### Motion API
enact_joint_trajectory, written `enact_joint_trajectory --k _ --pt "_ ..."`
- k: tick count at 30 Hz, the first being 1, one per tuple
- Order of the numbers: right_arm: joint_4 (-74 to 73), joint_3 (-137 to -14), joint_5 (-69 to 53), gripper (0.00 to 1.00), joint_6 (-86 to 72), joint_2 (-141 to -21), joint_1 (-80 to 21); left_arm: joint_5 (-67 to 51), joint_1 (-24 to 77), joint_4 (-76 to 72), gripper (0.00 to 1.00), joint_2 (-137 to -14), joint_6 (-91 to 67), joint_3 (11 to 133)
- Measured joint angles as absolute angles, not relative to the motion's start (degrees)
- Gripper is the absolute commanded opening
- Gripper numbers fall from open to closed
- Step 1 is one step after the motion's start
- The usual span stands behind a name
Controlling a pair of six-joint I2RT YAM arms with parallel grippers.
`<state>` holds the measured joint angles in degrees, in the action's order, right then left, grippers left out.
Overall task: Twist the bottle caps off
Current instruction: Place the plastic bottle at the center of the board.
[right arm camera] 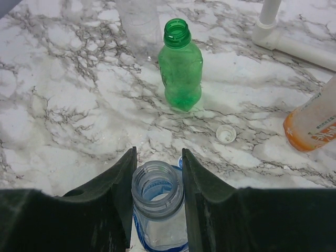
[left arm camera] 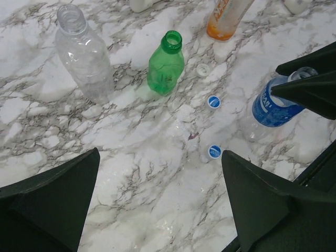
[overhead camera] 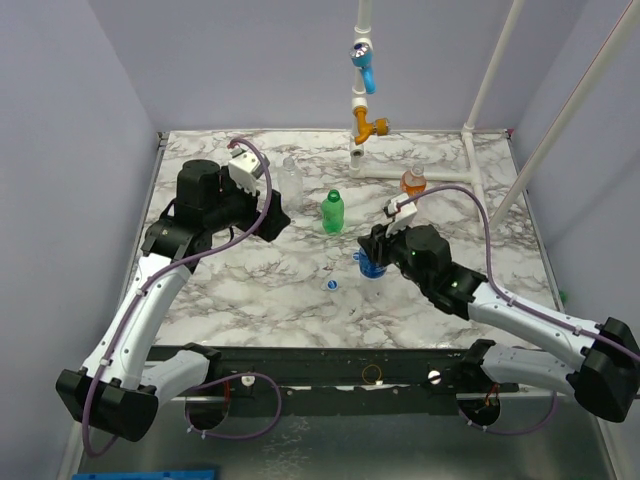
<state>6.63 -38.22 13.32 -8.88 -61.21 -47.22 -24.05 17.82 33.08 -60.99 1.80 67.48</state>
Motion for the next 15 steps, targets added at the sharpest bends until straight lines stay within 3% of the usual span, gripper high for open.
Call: enact_joint_trajectory --k 15 --pt "18.15 -30.06 20.64 0.2 -6.35 -56.25 -48.97 -21.69 17.32 32.42 0.99 -60.97 2.61 63.92"
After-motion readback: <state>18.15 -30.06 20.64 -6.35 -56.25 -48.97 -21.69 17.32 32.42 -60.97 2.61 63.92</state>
